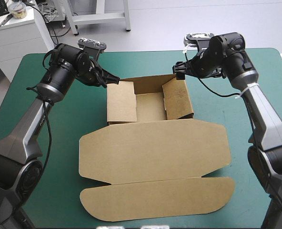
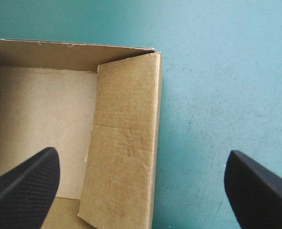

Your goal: Fold the box

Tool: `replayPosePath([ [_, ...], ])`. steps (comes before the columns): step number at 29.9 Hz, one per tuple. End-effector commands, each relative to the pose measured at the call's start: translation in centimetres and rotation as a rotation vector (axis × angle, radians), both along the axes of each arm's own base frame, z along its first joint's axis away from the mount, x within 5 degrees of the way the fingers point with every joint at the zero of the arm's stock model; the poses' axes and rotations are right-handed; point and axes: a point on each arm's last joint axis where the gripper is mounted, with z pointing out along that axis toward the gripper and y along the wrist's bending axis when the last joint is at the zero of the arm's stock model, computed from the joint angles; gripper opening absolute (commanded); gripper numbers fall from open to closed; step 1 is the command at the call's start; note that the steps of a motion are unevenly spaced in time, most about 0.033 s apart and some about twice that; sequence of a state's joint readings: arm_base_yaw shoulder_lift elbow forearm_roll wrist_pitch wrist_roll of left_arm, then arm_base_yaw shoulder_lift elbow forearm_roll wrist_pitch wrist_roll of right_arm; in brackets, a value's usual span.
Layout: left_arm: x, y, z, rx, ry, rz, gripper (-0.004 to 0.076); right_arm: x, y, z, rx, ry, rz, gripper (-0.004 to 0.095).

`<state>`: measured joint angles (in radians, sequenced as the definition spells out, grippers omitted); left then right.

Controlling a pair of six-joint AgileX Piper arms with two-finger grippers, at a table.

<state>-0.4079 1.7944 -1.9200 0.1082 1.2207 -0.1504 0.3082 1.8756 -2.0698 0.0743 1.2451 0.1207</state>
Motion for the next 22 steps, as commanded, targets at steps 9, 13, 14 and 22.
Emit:
replayPosePath([
  [9,-7.1,2.8,8.1,-0.079,-0.178,-0.032,-0.0003,-5.6,-2.0,5.0,0.021,-0.104,0.013,0.0863],
  [13,-10.3,4.8,11.1,-0.069,-0.294,-0.009,-0.0003,-5.0,-1.8,4.4,0.015,-0.084,0.014,0.0863],
  [14,-11.0,5.2,11.6,-0.067,-0.305,-0.005,-0.0003,-4.8,-1.7,4.2,0.016,-0.079,0.015,0.0863],
  [22,-18.7,8.9,14.3,-0.087,-0.430,0.021,-0.0003,-1.4,-0.6,-0.4,-0.014,0.039,0.018,0.0863],
])
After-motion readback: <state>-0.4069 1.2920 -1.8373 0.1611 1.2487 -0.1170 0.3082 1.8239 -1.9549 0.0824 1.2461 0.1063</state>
